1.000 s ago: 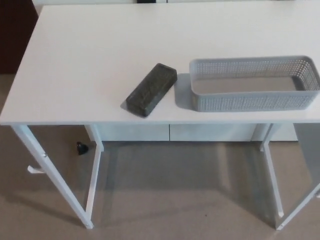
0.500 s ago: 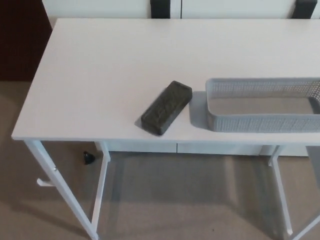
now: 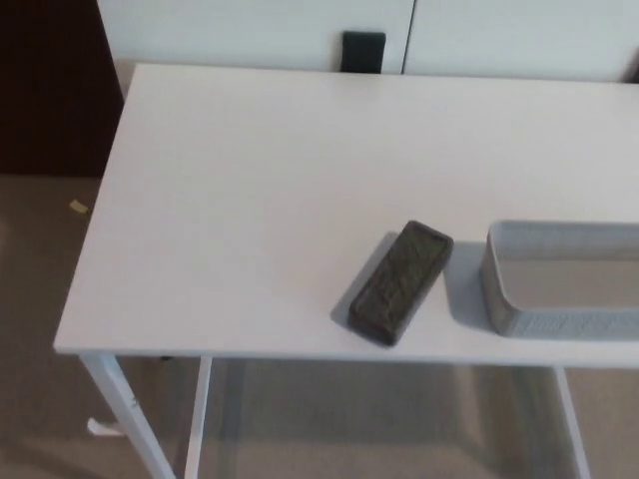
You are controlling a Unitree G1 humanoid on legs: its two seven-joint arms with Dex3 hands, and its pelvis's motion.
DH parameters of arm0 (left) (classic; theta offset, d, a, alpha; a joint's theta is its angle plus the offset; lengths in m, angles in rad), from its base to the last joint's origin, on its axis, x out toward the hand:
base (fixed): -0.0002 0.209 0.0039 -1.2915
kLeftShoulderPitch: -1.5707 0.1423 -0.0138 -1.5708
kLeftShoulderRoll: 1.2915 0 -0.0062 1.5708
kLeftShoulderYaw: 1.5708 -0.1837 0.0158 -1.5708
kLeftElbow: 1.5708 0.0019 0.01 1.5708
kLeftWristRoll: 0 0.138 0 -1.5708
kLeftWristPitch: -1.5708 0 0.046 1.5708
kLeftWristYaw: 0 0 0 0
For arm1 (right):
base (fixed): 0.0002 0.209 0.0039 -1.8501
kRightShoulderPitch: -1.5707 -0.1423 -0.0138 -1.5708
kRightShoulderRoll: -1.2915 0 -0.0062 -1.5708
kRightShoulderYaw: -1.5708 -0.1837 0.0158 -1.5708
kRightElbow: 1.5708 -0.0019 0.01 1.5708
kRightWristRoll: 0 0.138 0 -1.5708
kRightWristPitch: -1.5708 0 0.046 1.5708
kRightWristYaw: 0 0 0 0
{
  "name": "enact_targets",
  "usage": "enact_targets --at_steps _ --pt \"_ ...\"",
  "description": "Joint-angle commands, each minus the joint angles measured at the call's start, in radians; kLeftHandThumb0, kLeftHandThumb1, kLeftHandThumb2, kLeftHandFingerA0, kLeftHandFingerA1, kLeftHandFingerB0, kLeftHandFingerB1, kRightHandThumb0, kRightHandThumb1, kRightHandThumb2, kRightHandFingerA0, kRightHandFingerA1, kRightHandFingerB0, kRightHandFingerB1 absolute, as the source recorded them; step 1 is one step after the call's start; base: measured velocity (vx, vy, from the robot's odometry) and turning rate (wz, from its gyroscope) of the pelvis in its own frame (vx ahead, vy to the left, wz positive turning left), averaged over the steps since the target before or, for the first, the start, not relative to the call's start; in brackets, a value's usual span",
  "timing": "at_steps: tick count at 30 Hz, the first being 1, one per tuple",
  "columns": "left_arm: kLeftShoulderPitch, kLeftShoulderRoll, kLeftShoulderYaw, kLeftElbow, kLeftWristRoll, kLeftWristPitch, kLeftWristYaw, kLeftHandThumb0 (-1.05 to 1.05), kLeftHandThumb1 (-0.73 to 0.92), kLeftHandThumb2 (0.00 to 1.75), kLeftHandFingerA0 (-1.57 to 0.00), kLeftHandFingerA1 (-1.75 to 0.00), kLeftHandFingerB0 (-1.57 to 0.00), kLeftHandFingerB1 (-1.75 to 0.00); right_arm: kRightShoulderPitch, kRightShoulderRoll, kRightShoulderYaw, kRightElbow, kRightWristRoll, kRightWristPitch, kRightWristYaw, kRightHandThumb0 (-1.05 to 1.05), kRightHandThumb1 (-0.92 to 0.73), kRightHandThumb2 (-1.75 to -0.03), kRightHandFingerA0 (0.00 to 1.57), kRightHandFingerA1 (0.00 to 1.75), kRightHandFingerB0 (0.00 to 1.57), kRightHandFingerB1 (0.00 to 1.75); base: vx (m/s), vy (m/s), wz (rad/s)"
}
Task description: The robot walks towards a desk on which an eraser is kept on the left hand side and a container is kept on the right hand side. The robot picks up the eraser using its left hand and places it in the container.
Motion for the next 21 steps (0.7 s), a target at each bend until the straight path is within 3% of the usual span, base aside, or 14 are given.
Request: enact_targets --at_steps 1,12,21 --pt "0.004 0.007 -0.006 -0.008 0.015 -0.028 0.013 -0.43 0.31 0.78 -0.31 -1.20 -0.30 -0.67 -0.004 -0.012 -0.005 -0.002 -0.010 -0.014 -0.016 -0.10 -0.34 -0.81 0.45 0.63 0.20 0.53 0.20 -0.177 0.15" --pt "0.008 0.011 -0.019 -0.016 0.023 -0.033 0.027 -0.42 0.31 0.78 -0.31 -1.20 -0.30 -0.67 -0.014 -0.011 -0.003 -0.003 -0.004 -0.002 -0.015 -0.08 -0.35 -0.81 0.44 0.63 0.19 0.53 0.14 -0.222 0.08" --pt "-0.003 0.011 -0.032 -0.012 0.040 -0.031 0.053 -0.41 0.29 0.78 -0.34 -1.19 -0.33 -0.67 -0.029 -0.013 0.001 -0.006 -0.005 0.005 -0.018 -0.10 -0.34 -0.81 0.45 0.63 0.20 0.53 0.07 0.052 0.03"
